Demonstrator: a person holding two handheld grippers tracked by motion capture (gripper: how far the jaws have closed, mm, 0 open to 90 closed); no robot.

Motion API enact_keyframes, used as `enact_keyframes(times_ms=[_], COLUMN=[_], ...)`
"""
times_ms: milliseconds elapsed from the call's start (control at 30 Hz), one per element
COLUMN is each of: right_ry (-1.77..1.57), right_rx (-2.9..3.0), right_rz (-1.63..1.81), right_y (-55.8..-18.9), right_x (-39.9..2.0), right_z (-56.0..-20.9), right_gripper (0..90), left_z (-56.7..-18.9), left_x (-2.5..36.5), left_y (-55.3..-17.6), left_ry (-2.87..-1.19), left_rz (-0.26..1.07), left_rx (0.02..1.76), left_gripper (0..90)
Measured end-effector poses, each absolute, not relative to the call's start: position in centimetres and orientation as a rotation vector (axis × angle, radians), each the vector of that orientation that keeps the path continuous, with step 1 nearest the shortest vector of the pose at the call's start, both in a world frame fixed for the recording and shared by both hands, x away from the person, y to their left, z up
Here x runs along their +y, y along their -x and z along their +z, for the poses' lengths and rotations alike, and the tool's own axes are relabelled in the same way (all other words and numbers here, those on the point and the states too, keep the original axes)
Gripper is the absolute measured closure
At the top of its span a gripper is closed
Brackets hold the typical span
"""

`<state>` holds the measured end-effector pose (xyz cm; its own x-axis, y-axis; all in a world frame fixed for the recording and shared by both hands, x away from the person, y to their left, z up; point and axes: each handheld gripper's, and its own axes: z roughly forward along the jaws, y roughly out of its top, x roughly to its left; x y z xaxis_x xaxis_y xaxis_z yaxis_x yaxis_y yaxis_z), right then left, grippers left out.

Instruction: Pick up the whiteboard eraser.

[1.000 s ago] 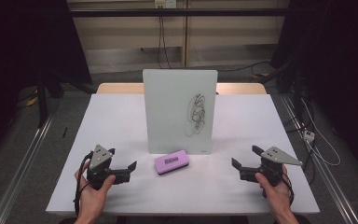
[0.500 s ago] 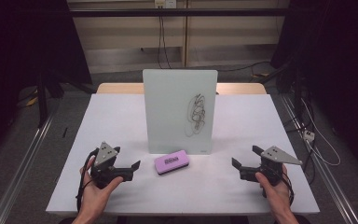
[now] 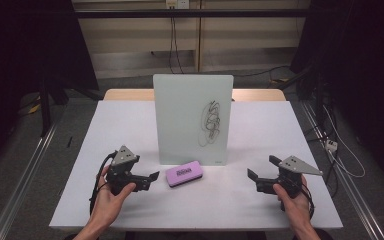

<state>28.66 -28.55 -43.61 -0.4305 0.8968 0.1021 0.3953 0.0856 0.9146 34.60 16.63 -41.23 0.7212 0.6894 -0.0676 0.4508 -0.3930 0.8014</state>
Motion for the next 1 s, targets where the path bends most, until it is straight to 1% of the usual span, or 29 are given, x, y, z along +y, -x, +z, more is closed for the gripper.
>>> enact_keyframes(times_ms=[67,133,200,267,367,400,600,667,767,867,900,933,967,1000], right_ry=[-1.272,-1.270,-1.271,-1.265,-1.266,-1.267,-1.267,-1.266,-1.271,-1.272,-1.272,-1.275,-1.273,-1.274], right_rx=[1.875,1.876,1.876,1.878,1.883,1.887,1.891,1.893,1.894,1.891,1.891,1.891,1.894,1.897], right_rz=[1.325,1.325,1.327,1.330,1.331,1.329,1.336,1.331,1.332,1.333,1.333,1.336,1.337,1.339], right_y=[-28.7,-28.7,-28.7,-28.6,-28.6,-28.7,-28.7,-28.7,-28.5,-28.6,-28.6,-28.6,-28.6,-28.6], right_x=[-28.5,-28.5,-28.5,-28.5,-28.5,-28.5,-28.4,-28.5,-28.6,-28.6,-28.6,-28.5,-28.5,-28.5], right_z=[-43.6,-43.6,-43.6,-43.6,-43.6,-43.6,-43.6,-43.7,-43.7,-43.6,-43.6,-43.7,-43.7,-43.7], right_gripper=[5.0,5.0,5.0,4.9,4.9,4.9,4.9,4.9,4.9,4.9,4.9,4.9,4.9,5.0], left_z=[-41.1,-40.8,-40.6,-40.5,-40.4,-40.3,-39.9,-39.8,-40.0,-39.9,-39.9,-40.1,-40.1,-40.3], left_x=[16.2,15.6,15.0,14.6,13.5,13.0,11.8,11.1,10.3,9.4,9.4,8.8,8.8,8.3], left_y=[-34.8,-35.2,-35.7,-35.9,-36.1,-36.1,-36.1,-36.1,-36.1,-36.4,-36.4,-36.6,-36.6,-36.8], left_ry=[-2.068,-2.091,-2.112,-2.109,-2.155,-2.176,-2.229,-2.278,-2.284,-2.352,-2.352,-2.387,-2.387,-2.413], left_rz=[0.360,0.314,0.266,0.260,0.260,0.241,0.225,0.242,0.245,0.256,0.256,0.222,0.222,0.182], left_rx=[0.850,0.820,0.827,0.819,0.768,0.729,0.657,0.630,0.620,0.562,0.562,0.523,0.523,0.517], left_gripper=[7.9,9.4,12.1,11.9,12.2,12.1,11.4,12.3,12.3,12.4,11.7,11.1,11.7,12.5])
